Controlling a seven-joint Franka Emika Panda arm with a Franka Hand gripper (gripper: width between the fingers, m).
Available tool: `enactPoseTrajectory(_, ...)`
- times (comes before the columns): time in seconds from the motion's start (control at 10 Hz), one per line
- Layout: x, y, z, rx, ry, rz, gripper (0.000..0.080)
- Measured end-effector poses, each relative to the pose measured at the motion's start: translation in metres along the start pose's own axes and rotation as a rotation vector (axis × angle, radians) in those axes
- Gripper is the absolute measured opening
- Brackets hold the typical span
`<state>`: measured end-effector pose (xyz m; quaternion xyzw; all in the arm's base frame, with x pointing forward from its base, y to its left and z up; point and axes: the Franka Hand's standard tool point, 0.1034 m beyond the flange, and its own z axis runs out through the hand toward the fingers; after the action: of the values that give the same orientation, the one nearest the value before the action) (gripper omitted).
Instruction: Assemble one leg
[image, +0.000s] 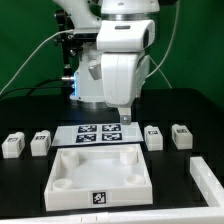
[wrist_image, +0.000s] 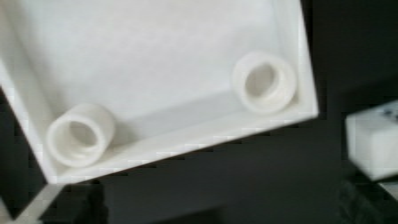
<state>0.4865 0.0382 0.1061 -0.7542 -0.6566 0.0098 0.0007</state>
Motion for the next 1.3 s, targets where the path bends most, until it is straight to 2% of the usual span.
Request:
enactPoseTrajectory(0.1,-0.011,-0.005,0.005,-0.011,0.005,-0.134,0.0650)
enactPoseTrajectory(0.5,-0.013,-0.005,0.006,-0.005,0.000,-0.126,0.0650)
enactPoseTrajectory(0.6,-0.016,-0.007,0.010,-0.013,0.003,-0.140,0.0650)
enactPoseTrajectory(0.7,-0.025,-0.017,0.026,-0.017,0.009,-0.146,0.0650)
enactPoseTrajectory(0.8,-0.033,-0.026,0.040,-0.009,0.014,-0.138,0.0650)
enactPoseTrajectory(0.9,-0.039,-0.028,0.056,-0.015,0.024,-0.134,0.0650)
enactPoseTrajectory(1.0,-0.046,-0.030,0.070,-0.002,0.030,-0.125,0.0650)
enactPoseTrajectory(1.2,-0.055,-0.028,0.081,0.010,0.034,-0.105,0.0650)
enactPoseTrajectory(1.3,-0.056,-0.028,0.083,0.002,0.037,-0.097,0.0650)
